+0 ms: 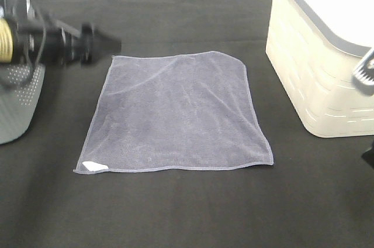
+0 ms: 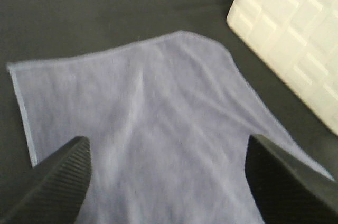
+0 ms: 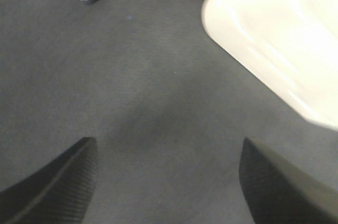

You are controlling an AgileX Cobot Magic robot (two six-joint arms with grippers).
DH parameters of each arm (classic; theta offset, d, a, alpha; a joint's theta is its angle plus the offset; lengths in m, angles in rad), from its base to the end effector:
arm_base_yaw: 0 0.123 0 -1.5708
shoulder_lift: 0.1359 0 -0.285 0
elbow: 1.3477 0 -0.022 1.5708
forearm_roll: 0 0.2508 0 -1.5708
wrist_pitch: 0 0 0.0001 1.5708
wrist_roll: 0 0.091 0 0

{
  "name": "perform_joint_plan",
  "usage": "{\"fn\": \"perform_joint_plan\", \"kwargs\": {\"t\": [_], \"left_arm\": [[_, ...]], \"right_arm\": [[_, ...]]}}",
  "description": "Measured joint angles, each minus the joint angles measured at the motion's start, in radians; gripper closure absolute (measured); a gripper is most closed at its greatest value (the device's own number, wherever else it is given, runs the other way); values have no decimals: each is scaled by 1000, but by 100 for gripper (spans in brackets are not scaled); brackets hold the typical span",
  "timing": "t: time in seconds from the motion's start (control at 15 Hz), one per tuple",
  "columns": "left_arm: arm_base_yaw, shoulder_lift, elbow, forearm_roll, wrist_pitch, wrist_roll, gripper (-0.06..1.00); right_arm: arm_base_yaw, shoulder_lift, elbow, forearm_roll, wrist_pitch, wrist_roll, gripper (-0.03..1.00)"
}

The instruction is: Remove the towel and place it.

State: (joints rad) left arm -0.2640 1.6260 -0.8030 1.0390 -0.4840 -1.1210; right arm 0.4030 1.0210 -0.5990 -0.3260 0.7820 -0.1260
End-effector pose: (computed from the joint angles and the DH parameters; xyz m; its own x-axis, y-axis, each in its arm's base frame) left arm 0.3080 -0.1210 0.2126 -0.5172 0.0104 -0.8558 0.5176 0.8001 -0.3031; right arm 0.1648 0.0479 0.2437 -0.6617 -0.6566 -0.3621 -0.5559 0.7536 -0.3508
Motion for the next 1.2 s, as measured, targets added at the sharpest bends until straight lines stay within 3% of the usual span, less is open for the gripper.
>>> {"fn": "perform_joint_plan", "kwargs": {"t": [0.27,0.4,0.53,0.6,0.67,0.73,0.8,0.87,0.93,1.07,1.2], "left_arm": [[0,-20,-275,351,45,-386,20],[0,-20,-405,474,143,-527,21],[0,-20,-497,555,294,-577,22],[0,-20,-555,586,457,-559,22],[0,-20,-555,586,457,-559,22],[0,-20,-565,587,538,-515,22],[0,-20,-567,517,714,-367,22],[1,-20,-578,410,781,-244,22],[2,-20,-585,352,812,-159,22],[2,-20,-649,-10,897,250,22],[2,-13,-769,-385,1018,671,22]], "right_arm": [[0,-97,-22,-74,50,244,23],[0,-112,-71,-118,53,316,23],[0,-113,-134,-179,47,352,23],[0,-113,-191,-265,10,369,23],[0,-113,-191,-265,10,369,23],[0,-113,-209,-311,-15,400,23],[0,-112,-231,-427,-78,516,23],[0,-102,-243,-479,-114,587,23],[0,-91,-249,-499,-128,628,23],[0,-9,-316,-562,-163,760,23],[0,121,-443,-567,-168,818,23]]}}
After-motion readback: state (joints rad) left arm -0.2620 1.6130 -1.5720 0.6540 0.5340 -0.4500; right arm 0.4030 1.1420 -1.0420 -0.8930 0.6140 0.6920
